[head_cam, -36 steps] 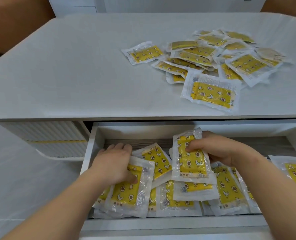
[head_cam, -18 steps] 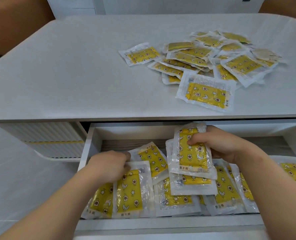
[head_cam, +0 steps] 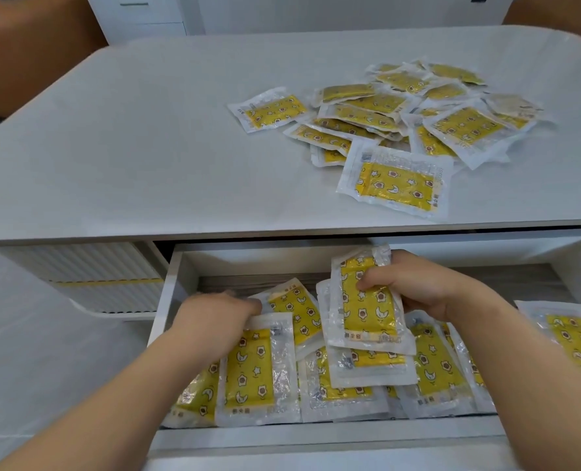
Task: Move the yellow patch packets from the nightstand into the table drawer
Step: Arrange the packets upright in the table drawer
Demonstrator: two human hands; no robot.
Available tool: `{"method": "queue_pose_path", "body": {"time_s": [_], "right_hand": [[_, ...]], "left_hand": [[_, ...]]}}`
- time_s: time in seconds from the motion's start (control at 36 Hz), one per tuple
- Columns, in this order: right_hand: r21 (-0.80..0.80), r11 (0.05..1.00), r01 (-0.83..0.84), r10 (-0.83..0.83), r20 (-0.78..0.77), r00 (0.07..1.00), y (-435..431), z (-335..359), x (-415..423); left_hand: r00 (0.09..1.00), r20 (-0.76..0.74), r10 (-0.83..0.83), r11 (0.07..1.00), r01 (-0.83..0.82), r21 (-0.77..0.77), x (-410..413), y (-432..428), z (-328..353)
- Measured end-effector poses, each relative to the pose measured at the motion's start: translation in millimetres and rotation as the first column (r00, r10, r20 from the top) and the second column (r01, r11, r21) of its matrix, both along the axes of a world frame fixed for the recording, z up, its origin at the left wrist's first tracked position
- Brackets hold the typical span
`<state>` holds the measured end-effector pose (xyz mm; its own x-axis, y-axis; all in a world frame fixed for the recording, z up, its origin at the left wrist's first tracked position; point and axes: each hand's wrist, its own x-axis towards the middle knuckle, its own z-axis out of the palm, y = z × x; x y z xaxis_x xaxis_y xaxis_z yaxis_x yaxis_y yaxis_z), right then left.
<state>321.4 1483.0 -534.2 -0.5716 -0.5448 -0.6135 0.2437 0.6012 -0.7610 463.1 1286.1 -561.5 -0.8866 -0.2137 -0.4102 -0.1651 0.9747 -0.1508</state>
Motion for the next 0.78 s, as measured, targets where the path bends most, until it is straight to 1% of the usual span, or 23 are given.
{"method": "queue_pose_path", "body": {"time_s": [0.14,0.28,0.33,0.39,0.42,0.44,0.47,0.53,0.56,0.58,0.64,0.72,0.78], "right_hand": [[-0.005,1.000,0.014,-0.014,0.004,1.000,1.6,-0.2,-1.1],[-0.015,0.999,0.037,-0.037,0.002,0.999,2.1,0.7,-3.0],[-0.021,0.999,0.045,-0.045,0.000,0.999,2.4,1.2,-4.2],[-0.020,0.999,0.049,-0.049,-0.003,0.999,2.7,1.6,-5.1],[-0.018,0.998,0.053,-0.053,-0.006,0.999,2.9,1.7,-5.4],[-0.017,0.998,0.057,-0.057,-0.008,0.998,3.3,1.6,-5.6],[-0.018,0.998,0.063,-0.063,-0.009,0.998,3.6,1.5,-5.8],[-0.018,0.997,0.076,-0.076,-0.008,0.997,4.4,0.8,-6.0],[-0.018,0.997,0.080,-0.080,-0.009,0.997,4.7,0.5,-6.1],[-0.018,0.996,0.084,-0.084,-0.009,0.996,5.2,0.1,-6.2],[-0.020,0.996,0.093,-0.093,-0.009,0.996,6.0,-0.9,-6.8],[-0.018,0.994,0.109,-0.110,-0.018,0.994,6.8,-3.1,-8.8],[-0.019,0.993,0.113,-0.113,-0.018,0.993,6.9,-4.0,-9.3]], "left_hand": [[1.000,-0.005,-0.005,0.998,0.004,-0.065,-0.5,2.5,1.5],[0.993,0.080,0.089,0.988,-0.077,-0.134,-0.1,2.2,-0.1],[0.998,0.009,0.066,0.980,-0.063,-0.191,-4.8,4.2,0.9],[0.990,-0.137,0.030,0.975,-0.059,-0.214,-15.0,6.6,1.4],[0.982,-0.188,0.035,0.980,-0.071,-0.188,-22.2,8.5,0.1],[0.979,-0.193,0.063,0.987,-0.090,-0.135,-29.7,10.7,-2.2],[0.982,-0.154,0.114,0.990,-0.125,-0.064,-37.8,13.3,-6.3],[0.973,-0.012,0.230,0.971,-0.228,0.066,-50.2,19.3,-17.7],[0.959,0.038,0.282,0.952,-0.285,0.110,-54.0,21.2,-23.7],[0.944,0.053,0.325,0.934,-0.329,0.138,-57.1,22.6,-29.2],[0.926,0.022,0.377,0.905,-0.374,0.202,-61.6,23.8,-37.3],[0.893,0.005,0.450,0.830,-0.421,0.367,-66.1,22.7,-40.1],[0.889,0.010,0.459,0.813,-0.424,0.398,-64.7,21.0,-41.5]]}}
